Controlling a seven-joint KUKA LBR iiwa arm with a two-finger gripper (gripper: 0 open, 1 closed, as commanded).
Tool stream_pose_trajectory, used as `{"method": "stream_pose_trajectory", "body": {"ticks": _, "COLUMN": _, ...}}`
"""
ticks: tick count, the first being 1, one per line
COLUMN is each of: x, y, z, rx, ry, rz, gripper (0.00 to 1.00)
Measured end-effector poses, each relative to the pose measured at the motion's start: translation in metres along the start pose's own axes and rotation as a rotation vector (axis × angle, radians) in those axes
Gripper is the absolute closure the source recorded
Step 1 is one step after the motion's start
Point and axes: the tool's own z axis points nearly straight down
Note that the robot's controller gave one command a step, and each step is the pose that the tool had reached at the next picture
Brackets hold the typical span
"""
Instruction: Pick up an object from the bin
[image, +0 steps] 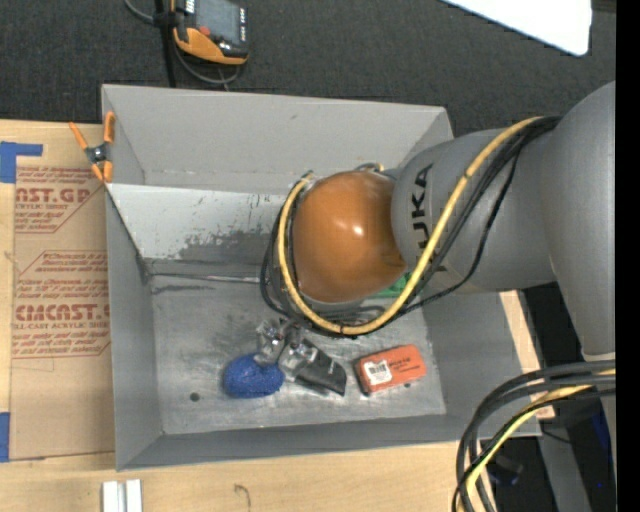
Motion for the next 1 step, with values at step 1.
{"method": "stream_pose_trajectory", "body": {"ticks": 1, "x": 0.0122, "y": 0.0052, "z": -0.0600, "rx": -0.001, "ry": 0.001, "rz": -0.016, "gripper": 1.00}}
